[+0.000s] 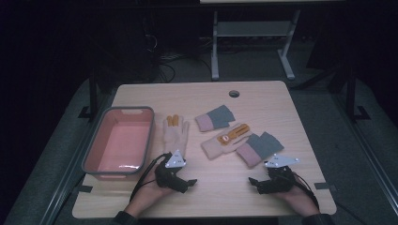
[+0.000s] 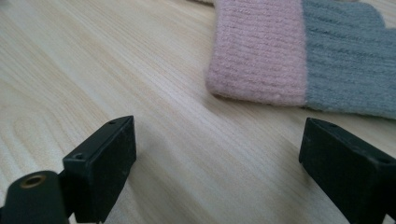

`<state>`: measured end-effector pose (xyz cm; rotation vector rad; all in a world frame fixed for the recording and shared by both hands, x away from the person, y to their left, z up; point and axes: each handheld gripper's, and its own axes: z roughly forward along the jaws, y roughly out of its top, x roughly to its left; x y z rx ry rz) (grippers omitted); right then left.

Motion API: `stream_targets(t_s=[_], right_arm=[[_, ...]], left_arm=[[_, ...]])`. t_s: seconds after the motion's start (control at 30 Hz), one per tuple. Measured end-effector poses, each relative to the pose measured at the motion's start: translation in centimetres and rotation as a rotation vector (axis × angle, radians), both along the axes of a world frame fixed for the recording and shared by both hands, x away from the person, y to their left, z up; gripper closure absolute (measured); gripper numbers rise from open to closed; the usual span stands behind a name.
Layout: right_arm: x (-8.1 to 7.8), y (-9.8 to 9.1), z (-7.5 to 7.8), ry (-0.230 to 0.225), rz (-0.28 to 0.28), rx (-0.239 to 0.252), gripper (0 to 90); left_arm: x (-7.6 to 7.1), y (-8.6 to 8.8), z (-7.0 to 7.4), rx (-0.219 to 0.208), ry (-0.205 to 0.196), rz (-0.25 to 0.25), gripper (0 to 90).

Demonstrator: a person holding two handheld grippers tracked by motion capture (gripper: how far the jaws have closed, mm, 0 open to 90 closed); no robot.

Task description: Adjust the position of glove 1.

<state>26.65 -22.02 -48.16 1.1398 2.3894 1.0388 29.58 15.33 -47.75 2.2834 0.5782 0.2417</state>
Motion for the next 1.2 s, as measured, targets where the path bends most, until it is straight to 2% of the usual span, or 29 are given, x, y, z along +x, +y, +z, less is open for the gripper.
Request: stream_targets(t_s=[0.2,0.3,0.37,0.47,0.5,0.6,0.63,0.7,0.73,0.77,0.8,0.87,0.9,0.93,1.13,1.2], right_arm=[[0.0,0.0,0.0,0.001,0.000,-0.001,10.9],[0.0,0.0,0.4,0.015,0.014,-0.023,14.7],[-0.2,0.1,0.9,-0.006,0.012,-0.042,17.0],[-0.2,0.0,1.4,-0.010,0.010,-0.029,21.9],[0.1,-0.1,1.7,0.015,0.015,-0.004,23.4],[0.4,0.1,2.1,0.024,0.025,-0.008,28.4],[0.7,0.4,2.5,0.021,0.025,-0.003,35.2],[0.7,0.5,2.6,0.016,0.029,0.000,38.2],[0.7,0.8,2.9,0.013,0.032,0.006,43.0],[0.8,1.0,3.2,0.001,0.036,0.003,49.0],[1.1,1.2,3.7,-0.013,0.043,0.022,57.8],[1.3,1.6,4.1,-0.008,0.051,0.036,64.5],[1.3,1.6,4.1,-0.008,0.051,0.036,64.5],[1.6,2.0,4.3,-0.008,0.067,0.053,72.6],[3.3,3.5,4.2,0.020,0.103,0.060,89.8],[3.9,3.9,4.1,0.017,0.114,0.063,90.0]], left_arm=[[0.0,0.2,0.0,0.004,0.000,-0.005,12.0],[0.0,0.2,0.0,0.002,-0.001,-0.005,12.0],[0.0,0.2,0.0,0.001,-0.003,-0.006,12.0],[0.1,0.2,0.0,-0.001,-0.002,-0.006,12.0],[0.1,0.2,0.0,0.000,-0.004,-0.006,11.9],[0.0,0.2,0.0,0.002,-0.007,-0.008,12.0],[0.0,0.2,0.0,-0.006,-0.002,-0.003,12.0],[0.0,0.2,0.0,-0.006,-0.003,-0.003,12.0],[0.0,0.2,0.0,0.000,-0.004,-0.006,12.0],[0.0,0.2,0.0,0.000,-0.004,-0.006,11.9],[0.0,0.2,0.0,0.001,-0.005,-0.006,12.0],[0.0,0.2,0.0,0.001,-0.005,-0.007,12.0],[0.0,0.2,0.0,0.001,-0.005,-0.007,12.0],[0.0,0.2,0.0,-0.004,-0.004,-0.003,12.0],[0.0,0.2,0.0,-0.004,-0.005,-0.003,12.0],[0.0,0.2,0.0,-0.002,-0.002,-0.003,12.0]])
